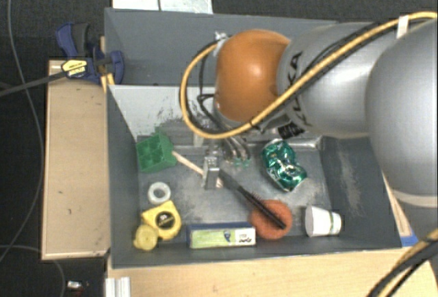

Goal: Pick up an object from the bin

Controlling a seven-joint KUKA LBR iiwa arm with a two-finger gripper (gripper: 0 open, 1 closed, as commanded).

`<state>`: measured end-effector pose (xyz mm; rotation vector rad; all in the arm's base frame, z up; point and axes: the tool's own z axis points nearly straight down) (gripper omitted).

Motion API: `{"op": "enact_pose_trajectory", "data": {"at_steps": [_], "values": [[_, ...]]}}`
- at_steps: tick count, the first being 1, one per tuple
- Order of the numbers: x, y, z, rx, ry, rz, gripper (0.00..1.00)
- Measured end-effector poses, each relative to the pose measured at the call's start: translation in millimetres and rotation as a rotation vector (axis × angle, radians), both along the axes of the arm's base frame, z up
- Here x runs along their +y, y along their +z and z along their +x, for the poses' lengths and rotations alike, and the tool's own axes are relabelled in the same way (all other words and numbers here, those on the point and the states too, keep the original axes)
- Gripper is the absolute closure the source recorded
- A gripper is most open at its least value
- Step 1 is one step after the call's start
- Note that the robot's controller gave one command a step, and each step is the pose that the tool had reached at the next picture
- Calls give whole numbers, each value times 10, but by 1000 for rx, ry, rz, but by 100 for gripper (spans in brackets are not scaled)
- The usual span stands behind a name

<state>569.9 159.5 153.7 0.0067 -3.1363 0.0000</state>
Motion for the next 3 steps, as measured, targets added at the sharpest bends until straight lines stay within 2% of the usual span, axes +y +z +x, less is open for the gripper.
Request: {"op": "enact_pose_trajectory", "data": {"at_steps": [1, 2, 3], "values": [[-7, 42, 21, -8, -4, 1, 0], [-336, -53, -224, -12, 144, 4, 0], [-718, -221, -104, -10, 203, 2, 0]]}}
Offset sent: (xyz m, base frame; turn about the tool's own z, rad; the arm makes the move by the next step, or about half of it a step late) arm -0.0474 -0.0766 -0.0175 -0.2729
